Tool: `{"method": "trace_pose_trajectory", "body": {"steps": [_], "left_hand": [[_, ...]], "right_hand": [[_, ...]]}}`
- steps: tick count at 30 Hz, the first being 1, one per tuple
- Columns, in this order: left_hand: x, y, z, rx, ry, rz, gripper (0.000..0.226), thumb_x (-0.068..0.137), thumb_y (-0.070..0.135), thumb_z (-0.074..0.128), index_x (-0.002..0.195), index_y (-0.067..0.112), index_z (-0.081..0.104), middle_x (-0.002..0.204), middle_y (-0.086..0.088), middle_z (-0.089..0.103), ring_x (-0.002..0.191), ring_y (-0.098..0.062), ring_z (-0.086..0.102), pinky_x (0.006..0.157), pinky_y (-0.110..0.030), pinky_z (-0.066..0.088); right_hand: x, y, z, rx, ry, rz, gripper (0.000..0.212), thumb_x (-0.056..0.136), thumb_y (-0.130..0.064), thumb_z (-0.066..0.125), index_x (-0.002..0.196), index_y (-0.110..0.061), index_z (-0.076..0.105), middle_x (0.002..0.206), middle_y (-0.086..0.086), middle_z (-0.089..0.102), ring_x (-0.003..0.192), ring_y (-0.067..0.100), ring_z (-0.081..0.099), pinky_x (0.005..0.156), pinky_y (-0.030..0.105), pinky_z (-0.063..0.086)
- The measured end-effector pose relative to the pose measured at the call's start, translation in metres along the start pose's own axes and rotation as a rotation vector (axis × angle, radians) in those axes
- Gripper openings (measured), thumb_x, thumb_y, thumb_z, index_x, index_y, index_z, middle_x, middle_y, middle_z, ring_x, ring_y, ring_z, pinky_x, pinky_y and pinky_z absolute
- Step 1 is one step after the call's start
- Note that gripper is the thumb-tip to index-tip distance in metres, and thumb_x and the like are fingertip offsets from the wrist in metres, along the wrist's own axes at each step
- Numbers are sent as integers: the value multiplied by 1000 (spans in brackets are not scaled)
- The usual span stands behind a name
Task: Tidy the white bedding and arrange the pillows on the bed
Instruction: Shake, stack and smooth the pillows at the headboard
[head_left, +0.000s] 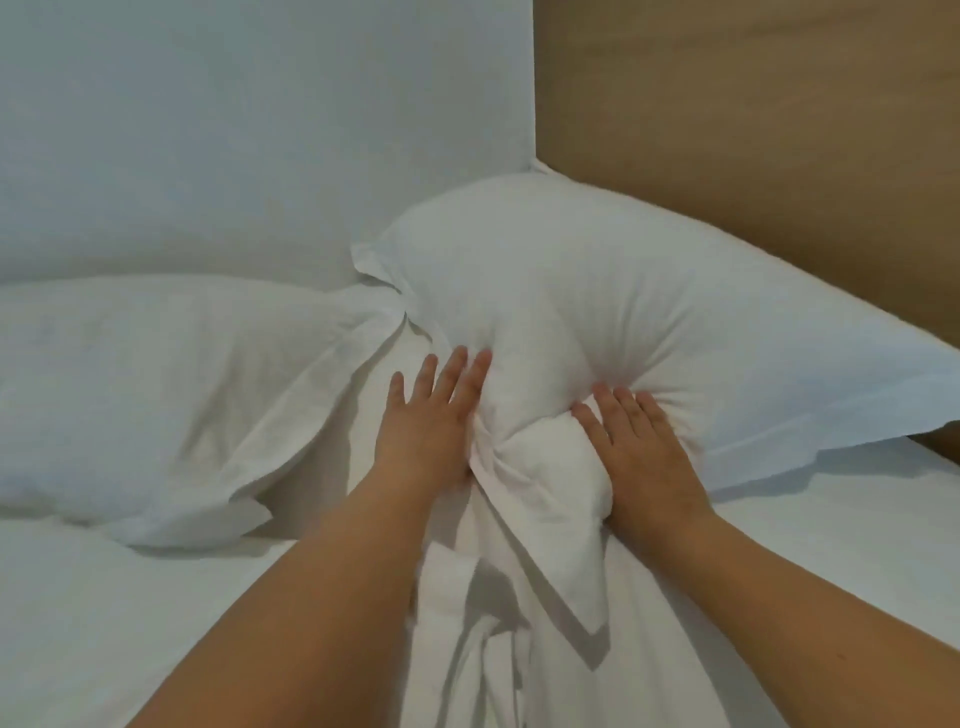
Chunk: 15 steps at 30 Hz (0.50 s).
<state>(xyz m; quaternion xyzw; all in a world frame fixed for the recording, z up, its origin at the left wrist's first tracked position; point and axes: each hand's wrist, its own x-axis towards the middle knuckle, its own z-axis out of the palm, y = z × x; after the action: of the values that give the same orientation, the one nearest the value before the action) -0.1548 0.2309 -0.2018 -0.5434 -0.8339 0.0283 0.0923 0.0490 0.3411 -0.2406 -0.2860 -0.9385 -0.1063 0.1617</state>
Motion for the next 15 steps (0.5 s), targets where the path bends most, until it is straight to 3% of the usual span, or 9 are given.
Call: {"method": "trace_pose_trajectory", "body": {"steps": [3, 6, 8, 10, 11, 13, 15], "left_hand": [[8, 7, 44, -200, 153, -22, 83, 97, 41, 43, 147, 42, -23, 163, 4, -5, 148, -28, 14, 116, -51, 24], [17, 2, 49, -168, 246, -25, 68, 100, 39, 38, 152, 40, -7, 163, 0, 7, 146, -33, 18, 115, -50, 26], [15, 3, 42, -113, 245, 1, 65, 100, 32, 42, 155, 32, 7, 161, -2, 16, 145, -34, 22, 114, -49, 28], [9, 7, 33, -73, 226, 35, 62, 96, 27, 49, 153, 25, 25, 157, -2, 31, 140, -32, 34, 111, -46, 34], [6, 8, 27, -55, 214, 57, 57, 94, 25, 50, 150, 22, 35, 151, -1, 41, 134, -31, 42, 108, -43, 38], [-3, 11, 6, -18, 211, 119, 45, 90, 19, 47, 135, 19, 53, 128, 1, 62, 114, -28, 57, 101, -41, 43], [-18, 17, -18, 6, 248, 168, 37, 81, 12, 53, 115, 17, 67, 98, 1, 71, 93, -27, 64, 97, -43, 46]], "right_hand": [[9, 5, 29, 62, 137, -13, 45, 79, -20, 55, 122, -4, 57, 124, 25, 61, 110, 40, 62, 102, 49, 45], [19, 9, 30, 84, 177, -10, 37, 80, -21, 60, 113, -5, 65, 120, 21, 64, 107, 37, 64, 99, 45, 47], [17, 6, 19, 124, 196, 14, 31, 77, -20, 65, 105, -7, 68, 109, 18, 68, 94, 35, 68, 90, 41, 52], [12, -1, -14, 190, 129, 104, 23, 71, -22, 76, 92, -15, 70, 92, 8, 71, 78, 27, 69, 72, 31, 54], [7, -5, -36, 216, 27, 206, 20, 75, -27, 76, 92, -21, 69, 91, 1, 71, 79, 23, 69, 67, 27, 51], [-4, -4, -74, 367, -149, 393, 18, 89, -33, 59, 106, -29, 64, 103, -5, 69, 95, 21, 65, 72, 28, 42], [-17, 6, -106, 485, -218, 473, 21, 91, -28, 52, 109, -30, 63, 108, -4, 68, 97, 22, 63, 71, 26, 38]]}}
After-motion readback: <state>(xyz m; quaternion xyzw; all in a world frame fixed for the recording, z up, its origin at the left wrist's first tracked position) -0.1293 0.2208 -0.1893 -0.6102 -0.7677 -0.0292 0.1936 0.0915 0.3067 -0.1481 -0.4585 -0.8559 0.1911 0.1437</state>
